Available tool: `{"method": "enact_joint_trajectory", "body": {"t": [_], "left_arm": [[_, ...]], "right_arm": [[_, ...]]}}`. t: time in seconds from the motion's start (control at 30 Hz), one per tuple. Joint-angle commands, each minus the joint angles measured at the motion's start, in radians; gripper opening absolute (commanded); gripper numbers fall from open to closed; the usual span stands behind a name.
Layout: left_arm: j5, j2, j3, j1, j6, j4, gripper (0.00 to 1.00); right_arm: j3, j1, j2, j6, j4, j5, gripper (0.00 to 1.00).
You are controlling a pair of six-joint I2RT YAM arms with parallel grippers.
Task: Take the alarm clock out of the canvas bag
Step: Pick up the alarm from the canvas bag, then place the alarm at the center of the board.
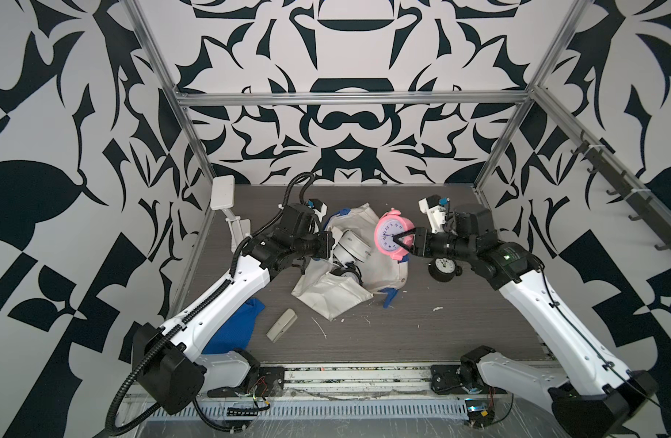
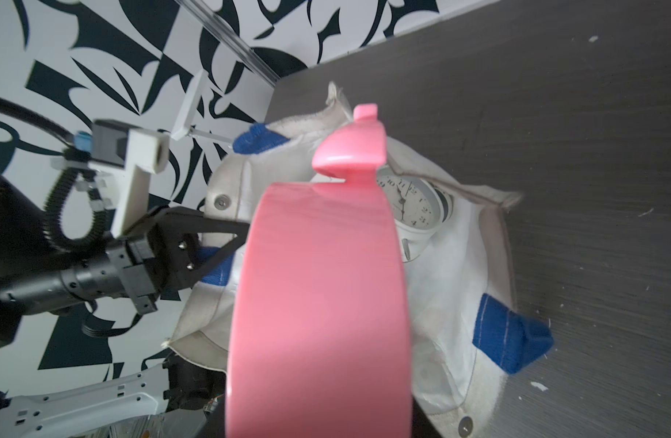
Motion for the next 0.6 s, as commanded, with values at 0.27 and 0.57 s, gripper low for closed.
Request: {"method": "enact_joint_trajectory", "body": {"t": [0.27, 0.57], "left_arm": [[-0.034, -0.015, 0.033, -0.007, 0.003, -0.014, 0.0], [-0.033, -0.017, 0.04, -0.007, 0.001, -0.018, 0.0]], "right_arm": [[0.107, -0.211, -0.043, -0.028, -0.032, -0.059, 0.26], [0.06, -0.263, 0.011, -0.016, 0.034, 0.081, 0.25]]}}
